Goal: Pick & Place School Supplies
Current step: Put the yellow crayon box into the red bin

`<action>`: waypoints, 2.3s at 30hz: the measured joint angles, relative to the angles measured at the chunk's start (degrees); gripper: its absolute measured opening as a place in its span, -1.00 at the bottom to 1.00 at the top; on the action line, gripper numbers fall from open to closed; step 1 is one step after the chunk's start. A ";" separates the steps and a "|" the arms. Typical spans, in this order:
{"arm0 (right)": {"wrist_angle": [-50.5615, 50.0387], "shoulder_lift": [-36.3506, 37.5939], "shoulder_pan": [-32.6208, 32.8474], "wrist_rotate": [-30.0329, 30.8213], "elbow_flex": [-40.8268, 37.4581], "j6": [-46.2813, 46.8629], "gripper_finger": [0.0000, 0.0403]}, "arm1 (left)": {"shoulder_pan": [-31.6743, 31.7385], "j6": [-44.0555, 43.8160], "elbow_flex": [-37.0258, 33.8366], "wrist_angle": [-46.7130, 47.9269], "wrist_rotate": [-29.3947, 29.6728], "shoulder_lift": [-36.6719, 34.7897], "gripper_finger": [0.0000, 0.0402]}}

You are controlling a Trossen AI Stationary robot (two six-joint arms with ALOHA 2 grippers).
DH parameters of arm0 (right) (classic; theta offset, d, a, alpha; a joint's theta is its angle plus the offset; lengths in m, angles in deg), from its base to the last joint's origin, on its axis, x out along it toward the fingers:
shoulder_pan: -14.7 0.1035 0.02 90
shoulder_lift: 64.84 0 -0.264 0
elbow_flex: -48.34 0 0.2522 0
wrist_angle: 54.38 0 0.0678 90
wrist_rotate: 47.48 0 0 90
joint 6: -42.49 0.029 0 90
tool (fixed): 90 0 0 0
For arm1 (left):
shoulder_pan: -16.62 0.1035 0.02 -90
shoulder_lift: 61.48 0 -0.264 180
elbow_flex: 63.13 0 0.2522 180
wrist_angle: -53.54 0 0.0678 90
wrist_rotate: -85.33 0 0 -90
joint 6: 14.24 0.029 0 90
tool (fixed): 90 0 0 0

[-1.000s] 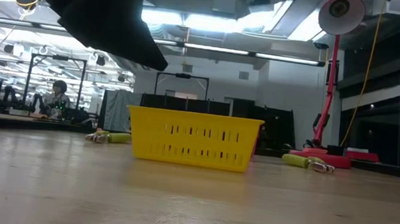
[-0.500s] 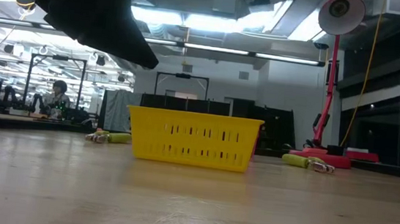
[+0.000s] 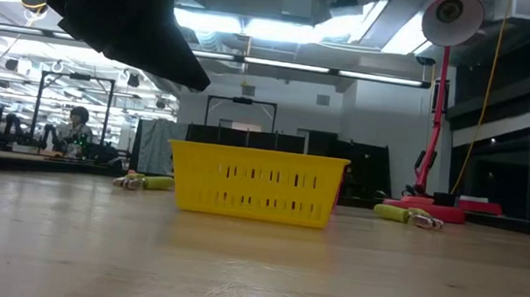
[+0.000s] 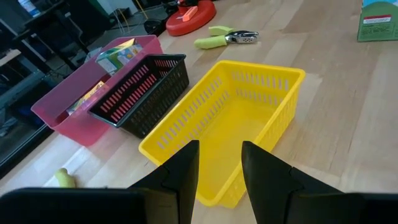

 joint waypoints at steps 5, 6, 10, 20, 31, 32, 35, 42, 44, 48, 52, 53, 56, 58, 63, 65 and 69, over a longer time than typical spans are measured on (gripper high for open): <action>0.80 0.00 -0.01 0.02 -1.54 -0.22 -0.18 | 0.00 0.33 0.01 -0.02 0.01 0.00 -0.41; 0.96 0.00 -0.01 0.02 -1.69 -0.20 -0.18 | 0.00 0.33 0.01 -0.02 0.03 0.00 -0.41; 1.15 0.00 -0.24 0.03 -1.76 -0.18 -0.18 | 0.00 0.31 0.01 -0.04 0.04 0.00 -0.41; 1.37 0.00 -0.72 -0.86 -1.76 1.09 -0.37 | -0.04 0.31 0.00 -0.07 0.06 0.00 -0.41; 1.35 0.00 -2.00 -4.38 -1.76 1.28 -0.72 | -0.22 0.35 0.02 -0.09 0.11 0.00 -0.42; 1.36 0.00 -2.13 -4.44 -1.76 1.30 -0.73 | -0.28 0.35 0.02 -0.07 0.18 0.02 -0.43; 1.37 0.00 -2.47 -4.51 -1.76 1.20 -0.74 | -0.40 0.33 0.02 -0.09 0.19 0.00 -0.42; 2.30 -0.80 -3.50 -5.97 -2.59 1.01 -0.73 | -0.43 0.41 0.02 -0.09 0.16 0.02 -0.42; 2.83 -0.85 -3.52 -5.96 -4.01 0.80 -0.73 | -0.60 0.39 0.00 -0.07 0.18 0.02 -0.43; 3.06 -0.58 -3.39 -5.14 -5.72 0.67 -0.75 | -0.70 0.33 0.02 -0.07 0.27 0.00 -0.43; 2.82 -0.52 -3.41 -2.89 -5.92 0.47 -0.89 | -0.66 0.31 0.00 -0.07 0.32 0.00 -0.43; 2.80 -0.48 -3.41 -2.73 -5.96 -0.04 -0.94 | -0.66 0.31 0.01 -0.07 0.33 0.01 -0.43; 2.80 -0.48 -3.43 -1.12 -6.04 -0.90 -0.96 | -0.66 0.28 0.02 -0.07 0.35 0.00 -0.43; 2.61 -0.52 -3.74 0.49 -6.11 -1.10 -0.96 | -0.66 0.03 0.00 -0.07 0.36 0.02 -0.43; 2.70 0.94 -6.62 8.21 -4.27 -2.21 -0.98 | -0.66 0.00 0.02 -0.06 0.39 0.01 -0.43; 3.10 2.22 -8.77 10.06 -2.69 -1.94 -0.99 | -0.66 -0.04 -0.01 -0.07 0.43 0.00 -0.43; 6.03 5.69 -14.30 11.01 -0.35 -1.48 -0.99 | -0.63 -0.04 -0.01 -0.04 0.48 0.00 -0.43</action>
